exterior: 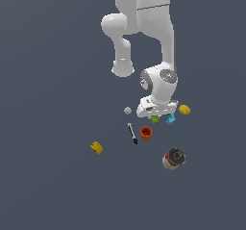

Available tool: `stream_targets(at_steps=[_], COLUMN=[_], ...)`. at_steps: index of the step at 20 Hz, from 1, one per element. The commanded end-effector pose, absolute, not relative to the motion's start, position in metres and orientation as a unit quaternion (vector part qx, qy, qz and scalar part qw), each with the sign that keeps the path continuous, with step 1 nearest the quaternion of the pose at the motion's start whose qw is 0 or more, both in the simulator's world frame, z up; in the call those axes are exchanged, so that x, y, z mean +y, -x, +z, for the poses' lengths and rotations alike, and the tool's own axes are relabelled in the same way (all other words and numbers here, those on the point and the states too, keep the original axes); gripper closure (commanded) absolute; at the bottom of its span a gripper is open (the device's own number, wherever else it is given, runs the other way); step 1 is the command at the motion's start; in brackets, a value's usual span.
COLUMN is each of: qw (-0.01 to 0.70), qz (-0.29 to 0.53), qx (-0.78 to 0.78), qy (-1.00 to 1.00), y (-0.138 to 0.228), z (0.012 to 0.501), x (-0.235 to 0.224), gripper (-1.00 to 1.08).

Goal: Pick up a designated object from a clutter of objects.

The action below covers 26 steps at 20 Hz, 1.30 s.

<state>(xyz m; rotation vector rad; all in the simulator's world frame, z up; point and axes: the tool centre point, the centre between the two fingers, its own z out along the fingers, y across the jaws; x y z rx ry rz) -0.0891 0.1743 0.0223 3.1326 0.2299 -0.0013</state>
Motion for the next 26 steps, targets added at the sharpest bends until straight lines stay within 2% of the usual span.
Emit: stream_targets(at_steps=[1, 9, 26], qw=[0.000, 0.000, -0.001], qz=[0.000, 0.000, 0.000], qx=[0.073, 0.073, 0.074], qy=[-0.997, -0.997, -0.997], y=[0.084, 0.056, -0.036], z=[0.030, 0.074, 0.216], x=[0.173, 0.168, 0.151], gripper=[1.08, 1.08, 1.08])
